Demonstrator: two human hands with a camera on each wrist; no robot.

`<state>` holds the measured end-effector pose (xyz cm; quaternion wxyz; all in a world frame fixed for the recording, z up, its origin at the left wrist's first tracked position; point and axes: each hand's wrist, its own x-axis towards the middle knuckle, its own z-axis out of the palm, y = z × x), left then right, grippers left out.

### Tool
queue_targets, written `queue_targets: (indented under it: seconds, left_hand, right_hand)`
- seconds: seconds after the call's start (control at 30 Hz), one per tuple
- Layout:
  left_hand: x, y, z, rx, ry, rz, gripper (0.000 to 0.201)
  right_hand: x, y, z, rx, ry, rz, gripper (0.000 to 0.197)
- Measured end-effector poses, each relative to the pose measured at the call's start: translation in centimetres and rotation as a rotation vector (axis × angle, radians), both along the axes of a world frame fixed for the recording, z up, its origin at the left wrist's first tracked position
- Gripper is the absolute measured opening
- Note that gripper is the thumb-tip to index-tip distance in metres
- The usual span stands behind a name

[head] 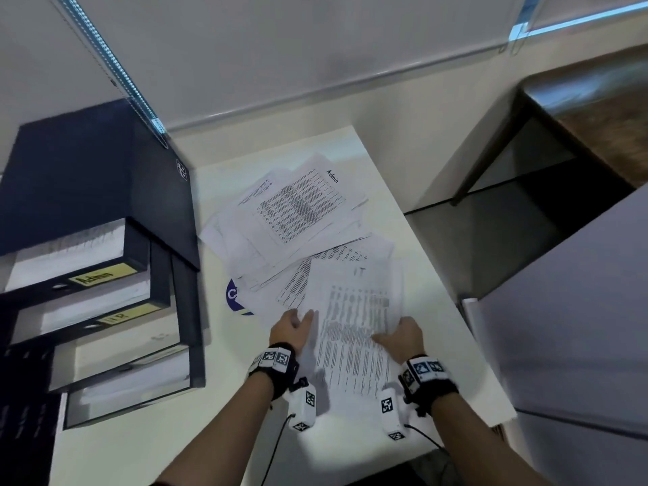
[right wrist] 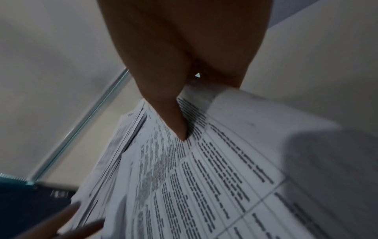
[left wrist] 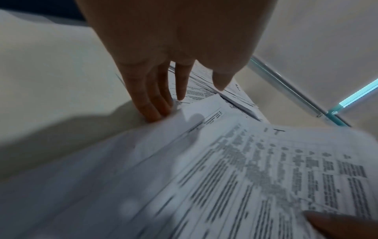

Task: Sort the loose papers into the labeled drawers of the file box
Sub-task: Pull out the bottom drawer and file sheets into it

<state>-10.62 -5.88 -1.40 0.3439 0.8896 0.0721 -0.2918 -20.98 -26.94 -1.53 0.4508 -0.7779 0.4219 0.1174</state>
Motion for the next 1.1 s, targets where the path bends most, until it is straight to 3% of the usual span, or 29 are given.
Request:
queue_targets:
  seconds: [0.07, 0.1, 0.2, 0.27, 0.33, 0.4, 0.47, 0.57, 0.67, 0.73, 0.8, 0.9, 1.1]
  left_hand:
    - [-0.3, 0.3, 0.0, -0.059, 0.059, -0.025, 0.069]
    - [-0.4, 0.6, 0.0, -0.073, 0.056, -0.063, 0.068]
    - [-0.9, 1.8, 1.2, -0.135, -0.015, -0.152, 0.039]
    - [-0.9, 3.3, 2.9, -0.235, -0.052, -0.166, 0.031]
    - [-0.5, 5.5, 5.1, -0.365, -0.077, -0.133, 0.029]
    - [0.0, 8.2, 7.5, -0.465, -0.127, -0.046, 0.041]
    - [0.3, 11.2, 10.3, -0.551, -0.208, 0.082, 0.057]
    - [0.4, 16.0, 14.1, -0.607, -0.333, 0.246, 0.062]
    - [-0.4, 22.1, 16.3, -0.59, -0.334, 0.299, 0.059]
    - [-1.4, 26.9, 16.3, -0.411, -0.311, 0.203, 0.048]
    - [-2.9, 32.0, 15.4, -0.283, -0.208, 0.176, 0.041]
    - [-5.7, 38.3, 13.5, -0.253, -0.04, 0.282, 0.03]
    - [-8.1, 43.5, 12.8, -0.287, 0.01, 0.331, 0.031]
  right_hand:
    - [0.4, 1.6, -0.1, 0.012, -0.057, 0.077, 0.049]
    - [0.4, 2.0, -0.5, 0.014, -0.103, 0.094, 0.055]
    - [0.6, 2.9, 1.4, 0.033, -0.278, 0.081, 0.086]
    - [1.5, 3.1, 3.6, 0.068, -0.391, 0.036, 0.09]
    - [2.8, 3.9, 6.1, 0.078, -0.49, 0.033, 0.078]
    - [4.3, 5.0, 8.0, 0.074, -0.606, 0.087, 0.075]
    - [5.8, 6.9, 9.5, 0.07, -0.704, 0.209, 0.079]
    - [7.6, 11.7, 11.2, 0.11, -0.781, 0.42, 0.08]
    - [8.3, 17.0, 11.8, 0.215, -0.711, 0.608, 0.066]
    - [8.0, 20.4, 11.8, 0.322, -0.572, 0.741, 0.052]
    - [7.4, 23.6, 11.1, 0.451, -0.423, 0.857, 0.045]
    - [6.2, 28.4, 10.0, 0.562, -0.243, 0.999, 0.043]
    - [5.8, 33.7, 9.3, 0.576, -0.126, 1.032, 0.042]
